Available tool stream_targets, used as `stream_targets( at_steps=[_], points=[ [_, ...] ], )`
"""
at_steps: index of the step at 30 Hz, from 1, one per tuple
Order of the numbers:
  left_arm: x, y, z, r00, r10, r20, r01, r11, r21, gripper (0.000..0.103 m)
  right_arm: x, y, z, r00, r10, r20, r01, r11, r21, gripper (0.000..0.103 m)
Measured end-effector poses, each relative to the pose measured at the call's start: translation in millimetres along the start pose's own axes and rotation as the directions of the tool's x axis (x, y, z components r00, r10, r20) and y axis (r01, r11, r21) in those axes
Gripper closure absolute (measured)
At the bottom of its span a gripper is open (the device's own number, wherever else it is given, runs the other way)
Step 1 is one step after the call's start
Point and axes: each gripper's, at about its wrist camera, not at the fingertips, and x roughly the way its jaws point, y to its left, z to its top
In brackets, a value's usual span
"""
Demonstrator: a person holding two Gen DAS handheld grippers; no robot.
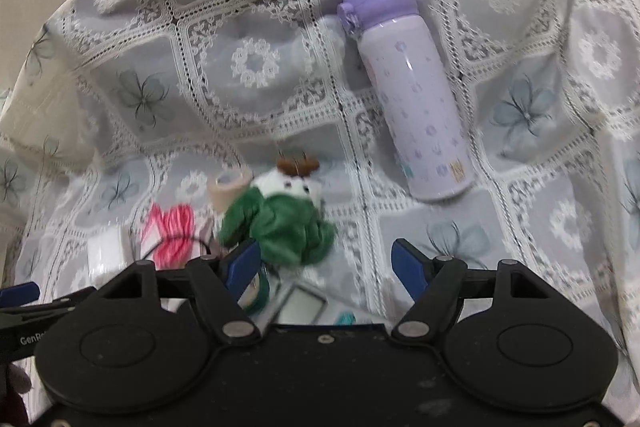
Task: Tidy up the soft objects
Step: 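Grasp the white packet with the left gripper while the right gripper grasps the green plush frog, then carry the white packet and green plush toward the basket with both grippers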
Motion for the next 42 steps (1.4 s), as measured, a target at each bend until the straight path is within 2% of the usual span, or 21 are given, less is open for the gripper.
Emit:
stream_targets(
  at_steps=[7, 17, 27, 28, 29, 30, 32, 34, 42],
  points=[
    [18.9, 2.5, 15.7, 1.000, -0.017, 0.007, 0.017, 1.000, -0.017, 0.021, 30.0, 16.4, 14.9, 0.999, 0.044, -0.011, -0.044, 0.999, 0.005, 0.030],
    [48.9, -1.9, 22.4, 0.998, -0.039, -0.049, 0.038, 0.999, -0.021, 0.021, 71.6, 32.2, 17.4, 0.995, 0.057, -0.088, -0.057, 0.998, -0.004, 0.026],
    [65.8, -5.4, 20.0, 0.996, -0.037, -0.084, 0.036, 0.999, -0.013, 0.021, 80.6, 35.5, 13.4, 0.993, 0.064, -0.097, -0.067, 0.997, -0.025, 0.027],
    [66.8, -5.2, 19.8, 0.995, -0.041, -0.086, 0.039, 0.999, -0.016, 0.022, 82.4, 35.8, 12.8, 0.993, 0.069, -0.099, -0.071, 0.997, -0.023, 0.027],
    [67.9, -5.0, 19.9, 0.995, -0.044, -0.089, 0.043, 0.999, -0.019, 0.023, 84.7, 36.0, 12.3, 0.992, 0.077, -0.102, -0.080, 0.997, -0.020, 0.033],
    [68.7, -4.9, 19.7, 0.995, -0.048, -0.092, 0.046, 0.999, -0.018, 0.032, 85.8, 36.0, 12.3, 0.990, 0.093, -0.109, -0.096, 0.995, -0.020, 0.038],
    [69.7, -5.3, 19.5, 0.995, -0.055, -0.089, 0.054, 0.998, -0.009, 0.038, 86.6, 37.1, 12.6, 0.987, 0.108, -0.116, -0.111, 0.994, -0.013, 0.043],
    [67.7, -6.9, 19.3, 0.996, -0.050, -0.076, 0.050, 0.999, 0.005, 0.052, 85.1, 37.1, 13.0, 0.987, 0.116, -0.112, -0.118, 0.993, -0.014, 0.046],
    [55.6, -5.1, 22.9, 0.998, -0.059, -0.032, 0.059, 0.998, -0.006, 0.054, 64.4, 21.9, 17.4, 0.992, 0.105, -0.074, -0.103, 0.994, 0.028, 0.048]
  ],
)
